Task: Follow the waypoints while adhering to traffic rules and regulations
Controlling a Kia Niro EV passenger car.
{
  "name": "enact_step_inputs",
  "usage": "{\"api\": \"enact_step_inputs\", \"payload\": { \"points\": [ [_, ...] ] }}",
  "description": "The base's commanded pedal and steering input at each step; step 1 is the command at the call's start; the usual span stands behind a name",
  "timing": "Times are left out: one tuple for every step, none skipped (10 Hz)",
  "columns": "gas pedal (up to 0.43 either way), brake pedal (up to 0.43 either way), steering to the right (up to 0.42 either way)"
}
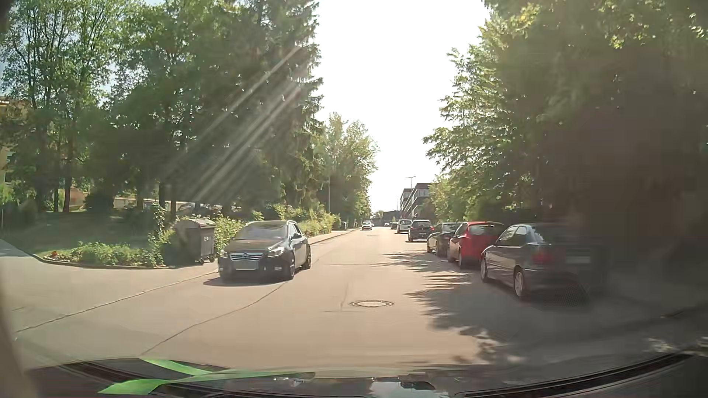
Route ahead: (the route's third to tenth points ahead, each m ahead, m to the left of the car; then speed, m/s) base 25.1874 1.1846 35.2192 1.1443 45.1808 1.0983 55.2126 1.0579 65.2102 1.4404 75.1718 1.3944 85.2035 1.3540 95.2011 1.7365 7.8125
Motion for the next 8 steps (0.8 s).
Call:
{"api": "enact_step_inputs", "payload": {
  "points": [
    [0.189, 0.000, 0.001],
    [0.189, 0.000, 0.000],
    [0.189, 0.000, 0.000],
    [0.189, 0.000, 0.000],
    [0.197, 0.000, -0.001],
    [0.197, 0.000, -0.001],
    [0.197, 0.000, -0.001],
    [0.197, 0.000, -0.001]
  ]
}}
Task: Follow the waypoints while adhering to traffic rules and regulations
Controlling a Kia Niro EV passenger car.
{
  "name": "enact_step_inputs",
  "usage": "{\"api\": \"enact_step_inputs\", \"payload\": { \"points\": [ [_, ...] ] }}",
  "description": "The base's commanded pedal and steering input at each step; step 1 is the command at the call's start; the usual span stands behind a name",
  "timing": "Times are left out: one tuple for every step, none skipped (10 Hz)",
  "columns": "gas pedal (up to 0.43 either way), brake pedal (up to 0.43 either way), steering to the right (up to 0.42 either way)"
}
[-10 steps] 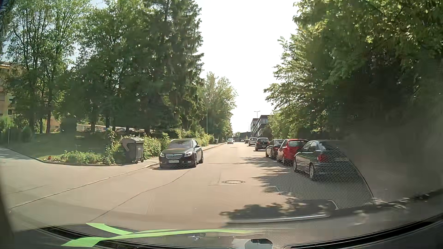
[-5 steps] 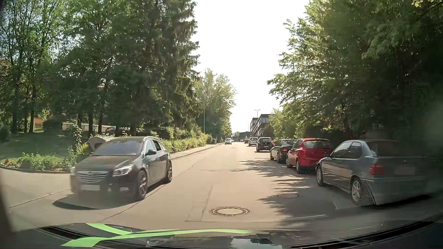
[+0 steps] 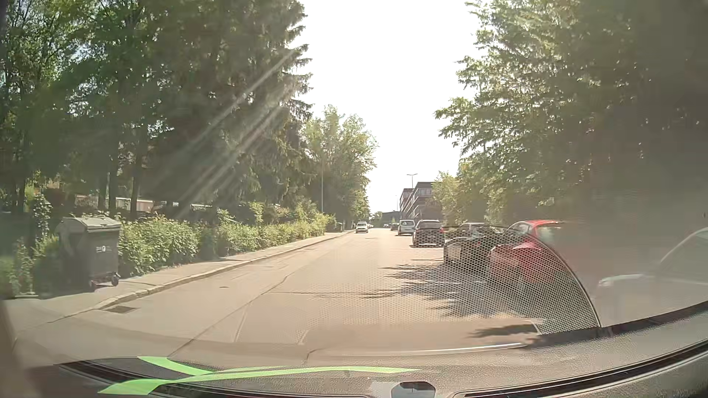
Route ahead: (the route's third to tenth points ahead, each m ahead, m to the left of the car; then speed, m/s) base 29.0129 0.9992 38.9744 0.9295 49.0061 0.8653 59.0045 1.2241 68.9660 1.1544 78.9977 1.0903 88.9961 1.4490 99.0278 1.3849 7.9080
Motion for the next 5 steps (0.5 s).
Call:
{"api": "enact_step_inputs", "payload": {
  "points": [
    [0.197, 0.000, -0.001],
    [0.197, 0.000, -0.002],
    [0.197, 0.000, -0.003],
    [0.197, 0.000, -0.003],
    [0.197, 0.000, -0.003]
  ]
}}
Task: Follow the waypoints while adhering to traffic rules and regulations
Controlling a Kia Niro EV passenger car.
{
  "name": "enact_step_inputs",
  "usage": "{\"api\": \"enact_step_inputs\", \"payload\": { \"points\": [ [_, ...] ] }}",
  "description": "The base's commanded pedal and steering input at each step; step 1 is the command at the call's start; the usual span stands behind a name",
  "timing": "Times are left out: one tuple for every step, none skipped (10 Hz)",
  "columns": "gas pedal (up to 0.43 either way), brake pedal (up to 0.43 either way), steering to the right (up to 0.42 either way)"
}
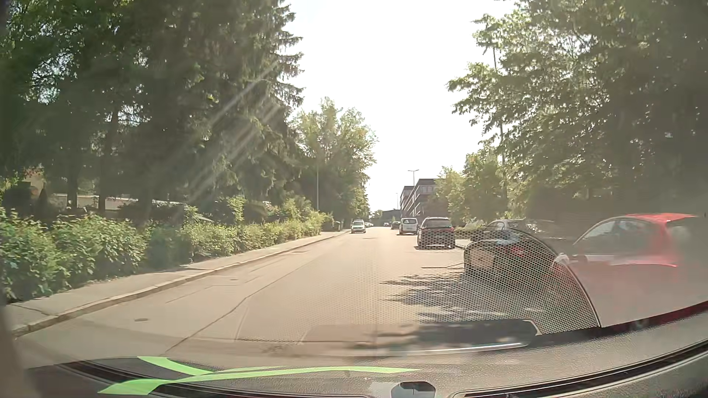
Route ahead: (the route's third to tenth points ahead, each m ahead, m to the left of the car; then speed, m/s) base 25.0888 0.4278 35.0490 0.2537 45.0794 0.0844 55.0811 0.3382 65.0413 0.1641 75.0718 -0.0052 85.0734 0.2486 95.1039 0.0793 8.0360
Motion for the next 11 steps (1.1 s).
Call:
{"api": "enact_step_inputs", "payload": {
  "points": [
    [0.197, 0.000, -0.003],
    [0.197, 0.000, -0.003],
    [0.197, 0.000, -0.003],
    [0.197, 0.000, -0.003],
    [0.197, 0.000, -0.003],
    [0.197, 0.000, -0.003],
    [0.197, 0.000, -0.004],
    [0.197, 0.000, -0.004],
    [0.197, 0.000, -0.004],
    [0.197, 0.000, -0.004],
    [0.197, 0.000, -0.004]
  ]
}}
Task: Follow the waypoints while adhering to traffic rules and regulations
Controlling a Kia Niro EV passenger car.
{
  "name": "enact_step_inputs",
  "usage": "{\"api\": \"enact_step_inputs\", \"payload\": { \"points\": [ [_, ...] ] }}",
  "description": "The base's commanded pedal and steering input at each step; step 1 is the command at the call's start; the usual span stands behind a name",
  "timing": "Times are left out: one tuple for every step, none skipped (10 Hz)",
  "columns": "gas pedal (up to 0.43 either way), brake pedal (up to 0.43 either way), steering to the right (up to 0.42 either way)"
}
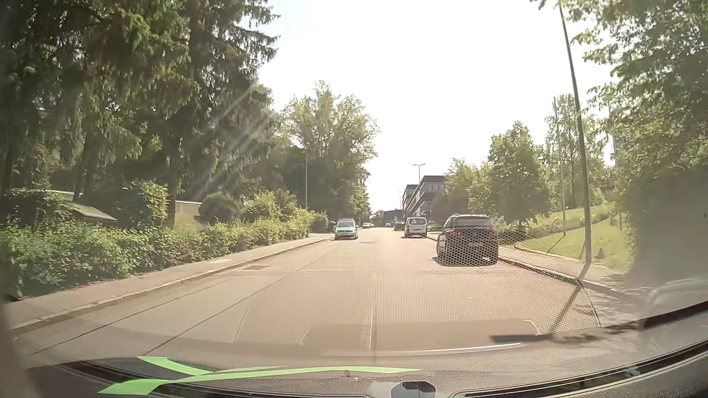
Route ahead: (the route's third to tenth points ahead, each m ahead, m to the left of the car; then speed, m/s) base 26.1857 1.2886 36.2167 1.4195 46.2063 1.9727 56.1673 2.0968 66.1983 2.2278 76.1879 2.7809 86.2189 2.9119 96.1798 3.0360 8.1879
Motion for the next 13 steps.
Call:
{"api": "enact_step_inputs", "payload": {
  "points": [
    [0.197, 0.000, -0.004],
    [0.197, 0.000, -0.004],
    [0.197, 0.000, -0.004],
    [0.197, 0.000, -0.004],
    [0.197, 0.000, -0.004],
    [0.197, 0.000, -0.004],
    [0.197, 0.000, -0.004],
    [0.209, 0.000, -0.004],
    [0.209, 0.000, -0.004],
    [0.209, 0.000, -0.004],
    [0.209, 0.000, -0.004],
    [0.209, 0.000, -0.004],
    [0.209, 0.000, -0.004]
  ]
}}
